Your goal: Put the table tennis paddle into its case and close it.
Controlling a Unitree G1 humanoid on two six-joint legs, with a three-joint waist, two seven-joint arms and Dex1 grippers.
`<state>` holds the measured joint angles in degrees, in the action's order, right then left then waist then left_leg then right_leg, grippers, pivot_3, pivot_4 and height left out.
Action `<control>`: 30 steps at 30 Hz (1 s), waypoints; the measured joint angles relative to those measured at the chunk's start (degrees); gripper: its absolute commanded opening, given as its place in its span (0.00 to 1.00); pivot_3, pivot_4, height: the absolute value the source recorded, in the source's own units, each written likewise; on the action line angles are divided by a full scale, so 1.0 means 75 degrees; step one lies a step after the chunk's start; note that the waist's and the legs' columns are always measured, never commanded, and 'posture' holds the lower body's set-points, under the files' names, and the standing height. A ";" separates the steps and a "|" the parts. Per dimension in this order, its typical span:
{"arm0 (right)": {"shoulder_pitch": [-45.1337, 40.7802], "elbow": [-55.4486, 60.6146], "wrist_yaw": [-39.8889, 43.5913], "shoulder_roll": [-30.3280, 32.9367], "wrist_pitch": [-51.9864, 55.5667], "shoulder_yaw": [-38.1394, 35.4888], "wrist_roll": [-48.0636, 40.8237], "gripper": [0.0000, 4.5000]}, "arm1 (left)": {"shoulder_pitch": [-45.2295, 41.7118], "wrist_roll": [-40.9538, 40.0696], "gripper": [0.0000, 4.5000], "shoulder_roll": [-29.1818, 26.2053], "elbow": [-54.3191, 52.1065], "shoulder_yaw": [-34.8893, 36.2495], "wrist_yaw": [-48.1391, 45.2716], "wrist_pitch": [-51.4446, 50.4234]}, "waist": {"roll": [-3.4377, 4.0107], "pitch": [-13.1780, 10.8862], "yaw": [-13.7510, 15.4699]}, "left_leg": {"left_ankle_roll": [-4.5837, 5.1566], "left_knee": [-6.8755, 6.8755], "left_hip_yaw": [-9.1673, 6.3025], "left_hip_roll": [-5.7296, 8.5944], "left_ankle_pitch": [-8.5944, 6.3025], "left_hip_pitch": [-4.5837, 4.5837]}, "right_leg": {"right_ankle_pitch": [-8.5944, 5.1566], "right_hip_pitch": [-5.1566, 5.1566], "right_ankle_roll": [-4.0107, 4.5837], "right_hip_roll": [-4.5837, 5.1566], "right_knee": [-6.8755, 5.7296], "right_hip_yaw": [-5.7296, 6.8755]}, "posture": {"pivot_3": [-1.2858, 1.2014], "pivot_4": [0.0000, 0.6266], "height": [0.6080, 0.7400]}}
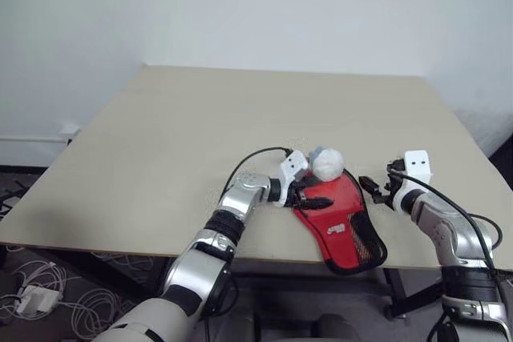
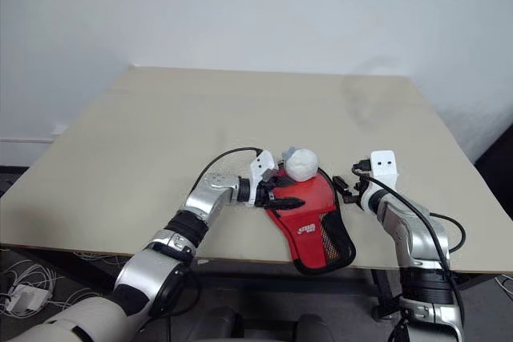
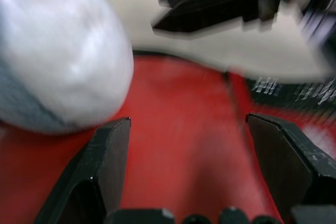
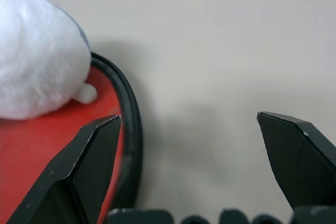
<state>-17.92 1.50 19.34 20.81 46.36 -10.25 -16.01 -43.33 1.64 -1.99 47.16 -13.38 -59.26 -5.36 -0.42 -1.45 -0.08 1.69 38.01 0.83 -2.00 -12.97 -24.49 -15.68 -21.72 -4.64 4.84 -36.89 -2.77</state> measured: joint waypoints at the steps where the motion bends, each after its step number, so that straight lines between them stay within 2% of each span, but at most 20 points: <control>1: -0.0151 -0.0058 -0.0016 -0.0116 0.0020 -0.0009 -0.0071 1.00 | 0.0018 0.0090 0.82 -0.0086 0.0019 -0.0098 0.0063 0.0147 | 0.0005 -0.0004 0.0000 | 0.0000 0.0001 0.0001 0.0000 0.0000 0.0000 | 0.0000 0.0000 0.0000 0.0000 0.0000 -0.0002 | 0.52 0.00 0.91; 9: -0.1163 -0.0077 -0.0119 -0.0775 0.0081 -0.0060 -0.0661 1.00 | 0.0065 0.0215 0.82 -0.0189 0.0037 -0.0261 0.0226 0.0491 | 0.0012 -0.0005 0.0014 | 0.0000 0.0002 -0.0002 0.0001 0.0000 0.0001 | 0.0000 0.0010 0.0000 0.0004 0.0004 0.0004 | 0.52 0.00 0.91; 28: -0.1238 -0.0773 -0.0200 -0.1396 0.0469 0.0264 -0.0946 1.00 | -0.0105 0.0124 0.82 -0.0193 0.0453 -0.0120 0.0743 0.0556 | 0.0018 -0.0001 0.0000 | 0.0000 0.0004 -0.0003 0.0000 0.0000 0.0009 | 0.0000 0.0014 -0.0001 0.0002 -0.0005 0.0004 | 0.52 0.00 0.91; 30: -0.1251 -0.0793 -0.0186 -0.1422 0.0510 0.0244 -0.0993 0.92 | -0.0116 0.0116 0.83 -0.0192 0.0488 -0.0119 0.0750 0.0565 | 0.0019 0.0000 0.0000 | 0.0000 0.0004 -0.0003 0.0000 0.0000 0.0014 | 0.0000 0.0018 -0.0001 0.0001 -0.0005 0.0005 | 0.52 0.00 0.91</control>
<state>-27.30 -4.44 17.95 10.14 50.19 -8.42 -23.46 -44.20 2.51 -3.43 50.81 -14.27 -53.64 -1.12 -0.28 -1.46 -0.08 1.69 38.04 0.81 -2.00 -12.97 -24.39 -15.68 -21.59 -4.65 4.86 -36.93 -2.73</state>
